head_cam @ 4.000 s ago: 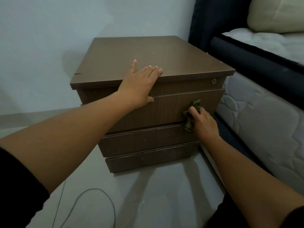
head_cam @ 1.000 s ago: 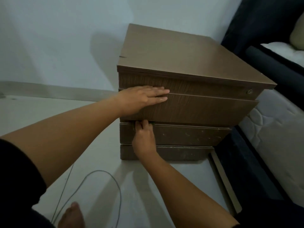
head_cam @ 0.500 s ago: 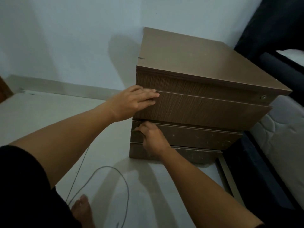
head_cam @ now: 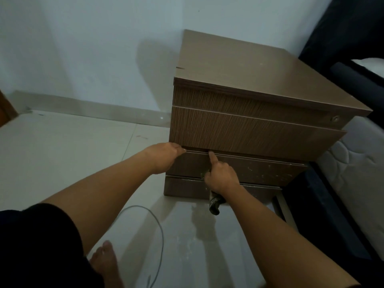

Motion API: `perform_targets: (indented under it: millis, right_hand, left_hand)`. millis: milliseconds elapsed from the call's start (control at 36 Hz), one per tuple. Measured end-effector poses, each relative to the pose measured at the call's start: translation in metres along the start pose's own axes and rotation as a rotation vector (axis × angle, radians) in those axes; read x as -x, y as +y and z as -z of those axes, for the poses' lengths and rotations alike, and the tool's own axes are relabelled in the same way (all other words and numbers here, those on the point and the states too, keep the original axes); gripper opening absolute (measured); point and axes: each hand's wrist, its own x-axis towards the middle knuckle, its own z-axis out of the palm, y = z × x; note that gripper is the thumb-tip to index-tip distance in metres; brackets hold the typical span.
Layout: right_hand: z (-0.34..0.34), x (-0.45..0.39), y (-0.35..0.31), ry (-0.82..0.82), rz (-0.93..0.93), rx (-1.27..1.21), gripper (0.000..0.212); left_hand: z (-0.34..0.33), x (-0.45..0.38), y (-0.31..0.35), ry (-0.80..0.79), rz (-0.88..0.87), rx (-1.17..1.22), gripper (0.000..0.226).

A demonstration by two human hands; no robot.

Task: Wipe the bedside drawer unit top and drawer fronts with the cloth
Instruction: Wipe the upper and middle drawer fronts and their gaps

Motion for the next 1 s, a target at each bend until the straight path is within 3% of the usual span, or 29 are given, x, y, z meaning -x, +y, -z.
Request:
perform_targets:
  millis: [389,472,639,750,1000]
  right_hand:
    - [-0.004,0.003,0.001,0.008,-0.003,-0.067,0.070]
    - [-0.009,0.006,0.002,0.078,0.019,-0.137,0.067]
    - [-0.031,0.009,0.001,0.355,0.353,-0.040,0.034]
    - [-0.041,0.005,-0.005,0.497,0.603,0.114,0.028]
    - [-0.044,-0.012,-0.018,0.470,0.881,0.288,0.021]
  left_hand:
    - [0.001,-0.007,0.005,-0.071,0.049,-0.003,0.053]
    - [0.001,-0.008,0.003,-0.081,0.045,-0.006,0.058]
    - [0.001,-0.009,-0.005,-0.095,0.042,0.047,0.065]
    - [-0.002,-0.005,-0.010,-0.074,0.028,0.083,0.067]
    - [-0.007,0.000,-0.028,-0.029,-0.015,0.101,0.075]
